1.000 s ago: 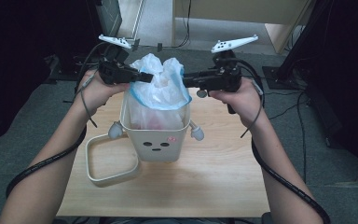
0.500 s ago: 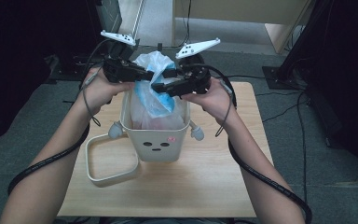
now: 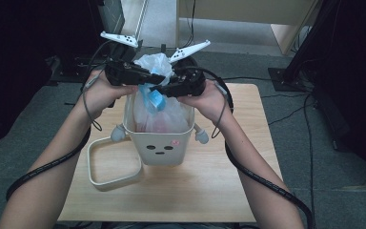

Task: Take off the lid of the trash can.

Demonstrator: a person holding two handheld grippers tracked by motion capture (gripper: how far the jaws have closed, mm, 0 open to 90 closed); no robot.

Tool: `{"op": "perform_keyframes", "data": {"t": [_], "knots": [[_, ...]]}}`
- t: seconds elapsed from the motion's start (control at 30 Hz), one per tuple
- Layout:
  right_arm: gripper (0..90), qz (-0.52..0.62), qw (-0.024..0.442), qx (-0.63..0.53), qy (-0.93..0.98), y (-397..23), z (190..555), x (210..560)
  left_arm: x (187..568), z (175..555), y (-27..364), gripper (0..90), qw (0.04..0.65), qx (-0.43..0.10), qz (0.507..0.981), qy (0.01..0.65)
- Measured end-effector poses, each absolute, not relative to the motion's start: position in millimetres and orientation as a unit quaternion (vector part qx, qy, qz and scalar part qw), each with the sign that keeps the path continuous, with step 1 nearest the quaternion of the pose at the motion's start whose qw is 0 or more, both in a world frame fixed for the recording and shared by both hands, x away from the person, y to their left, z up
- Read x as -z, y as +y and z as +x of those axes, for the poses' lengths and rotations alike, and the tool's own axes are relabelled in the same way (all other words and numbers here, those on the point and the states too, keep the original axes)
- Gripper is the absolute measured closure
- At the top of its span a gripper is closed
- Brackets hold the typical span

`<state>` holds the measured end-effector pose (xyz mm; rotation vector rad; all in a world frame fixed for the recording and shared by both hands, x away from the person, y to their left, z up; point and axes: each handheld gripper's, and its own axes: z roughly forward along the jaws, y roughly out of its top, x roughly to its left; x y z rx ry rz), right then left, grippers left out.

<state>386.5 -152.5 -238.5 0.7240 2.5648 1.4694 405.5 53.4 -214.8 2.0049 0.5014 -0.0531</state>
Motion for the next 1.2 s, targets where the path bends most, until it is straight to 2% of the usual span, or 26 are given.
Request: {"op": "perform_keyframes", "data": {"t": [0.07,0.17,0.27,0.37,0.5,0.73,0.87,0.97,1.03,1.07,1.1,1.2], "knots": [[78.1,0.242,0.047,-0.475,0.845,-153,386,239,215,406,58,77.1,0.516,0.023,0.830,0.210],[84.3,0.250,0.039,-0.467,0.847,-156,387,241,216,405,64,69.7,0.518,0.005,0.830,0.207],[86.0,0.268,0.035,-0.459,0.846,-159,389,241,213,402,71,53.9,0.535,-0.025,0.819,0.207],[86.3,0.284,0.040,-0.464,0.838,-168,392,239,211,401,81,43.4,0.541,-0.050,0.811,0.217],[86.5,0.310,0.032,-0.489,0.815,-180,396,230,217,402,86,38.7,0.541,-0.045,0.808,0.227],[86.8,0.303,0.025,-0.535,0.788,-180,393,207,231,402,67,36.6,0.528,-0.036,0.821,0.214],[87.0,0.300,0.018,-0.554,0.776,-178,391,197,234,403,59,36.8,0.535,-0.018,0.818,0.212],[87.2,0.303,0.014,-0.569,0.765,-179,390,192,232,403,56,42.8,0.544,0.010,0.812,0.211],[87.2,0.305,0.016,-0.576,0.758,-180,391,190,231,402,53,56.3,0.542,0.033,0.815,0.204],[87.2,0.307,0.019,-0.578,0.756,-180,391,189,231,401,51,60.3,0.537,0.036,0.819,0.199],[87.2,0.309,0.023,-0.580,0.753,-181,392,189,231,399,50,68.7,0.532,0.038,0.824,0.190],[87.1,0.317,0.020,-0.577,0.752,-184,396,192,231,396,47,81.1,0.527,0.046,0.830,0.176]]}}
